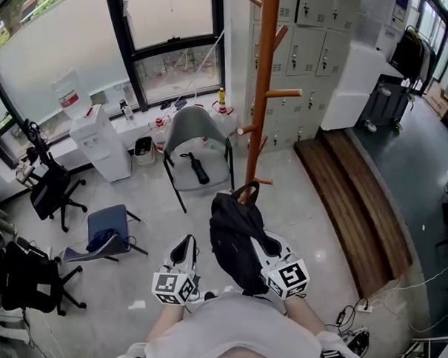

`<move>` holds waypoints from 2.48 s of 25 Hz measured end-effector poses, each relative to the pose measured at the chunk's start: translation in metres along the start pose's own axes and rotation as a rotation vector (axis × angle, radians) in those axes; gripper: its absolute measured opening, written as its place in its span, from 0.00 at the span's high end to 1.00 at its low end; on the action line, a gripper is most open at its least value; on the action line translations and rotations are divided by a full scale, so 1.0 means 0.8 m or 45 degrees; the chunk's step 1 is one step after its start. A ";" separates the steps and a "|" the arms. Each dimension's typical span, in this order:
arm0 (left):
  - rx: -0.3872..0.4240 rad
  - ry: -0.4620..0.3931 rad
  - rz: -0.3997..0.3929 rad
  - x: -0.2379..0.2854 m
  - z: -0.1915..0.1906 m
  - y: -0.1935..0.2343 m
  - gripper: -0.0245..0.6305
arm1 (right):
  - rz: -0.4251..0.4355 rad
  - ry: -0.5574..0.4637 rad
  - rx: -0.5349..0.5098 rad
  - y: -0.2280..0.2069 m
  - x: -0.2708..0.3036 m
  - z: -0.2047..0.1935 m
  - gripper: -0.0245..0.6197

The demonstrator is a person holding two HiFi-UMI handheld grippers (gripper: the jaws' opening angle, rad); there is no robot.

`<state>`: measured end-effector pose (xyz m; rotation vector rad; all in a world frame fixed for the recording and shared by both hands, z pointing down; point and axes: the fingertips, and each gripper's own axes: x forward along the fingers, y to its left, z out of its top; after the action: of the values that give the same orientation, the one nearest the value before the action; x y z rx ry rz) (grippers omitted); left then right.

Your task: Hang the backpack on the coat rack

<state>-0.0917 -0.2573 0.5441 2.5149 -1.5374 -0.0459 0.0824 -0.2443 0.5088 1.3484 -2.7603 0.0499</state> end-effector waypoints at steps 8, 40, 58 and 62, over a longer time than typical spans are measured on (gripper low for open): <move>-0.029 0.008 -0.004 -0.004 -0.006 0.020 0.95 | 0.061 -0.131 -0.089 0.007 0.018 0.082 0.90; -0.053 0.040 0.035 0.023 -0.011 0.052 0.95 | -0.037 -0.167 0.079 -0.120 0.107 0.101 0.90; -0.063 0.060 0.012 0.034 -0.020 0.047 0.95 | -0.209 0.001 0.094 -0.144 0.120 0.056 0.90; -0.060 0.063 0.006 0.033 -0.020 0.045 0.95 | -0.252 0.032 0.080 -0.144 0.120 0.053 0.90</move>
<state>-0.1095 -0.2942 0.5682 2.4573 -1.5055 -0.0194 0.1126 -0.3935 0.4735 1.6171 -2.6111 0.1429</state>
